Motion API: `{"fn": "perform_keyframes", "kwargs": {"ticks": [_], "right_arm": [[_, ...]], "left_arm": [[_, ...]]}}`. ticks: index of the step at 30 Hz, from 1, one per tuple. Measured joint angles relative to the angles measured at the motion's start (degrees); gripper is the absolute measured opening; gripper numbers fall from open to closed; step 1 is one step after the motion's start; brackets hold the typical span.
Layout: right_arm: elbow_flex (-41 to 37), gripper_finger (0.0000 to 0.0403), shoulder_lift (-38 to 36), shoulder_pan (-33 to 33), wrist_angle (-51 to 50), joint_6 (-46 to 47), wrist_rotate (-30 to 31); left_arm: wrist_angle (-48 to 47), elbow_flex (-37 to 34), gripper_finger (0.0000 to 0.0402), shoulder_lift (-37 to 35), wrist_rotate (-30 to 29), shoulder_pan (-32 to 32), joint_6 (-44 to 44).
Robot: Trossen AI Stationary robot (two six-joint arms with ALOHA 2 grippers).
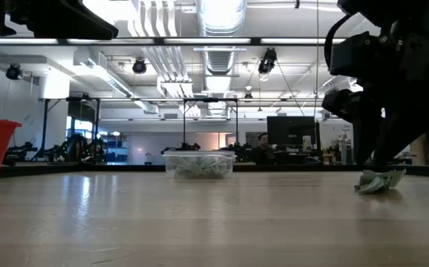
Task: Pick and place items into bin
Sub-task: Put the stevia packet into the transparent bin
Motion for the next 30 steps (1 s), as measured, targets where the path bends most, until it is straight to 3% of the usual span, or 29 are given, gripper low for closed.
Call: {"fn": "perform_keyframes", "kwargs": {"ticks": [21, 30], "right_arm": [[-4.09, 0.0109, 1.12, -0.06, 6.64, -0.67, 1.3], [-4.09, 0.0031, 1.12, -0.02, 6.63, -3.17, 1.41]], "left_arm": [[-0.03, 0.0, 0.0111, -0.02, 0.04, -0.02, -0.1], [-0.03, 0.0, 0.0111, -0.02, 0.04, -0.02, -0.08]]}}
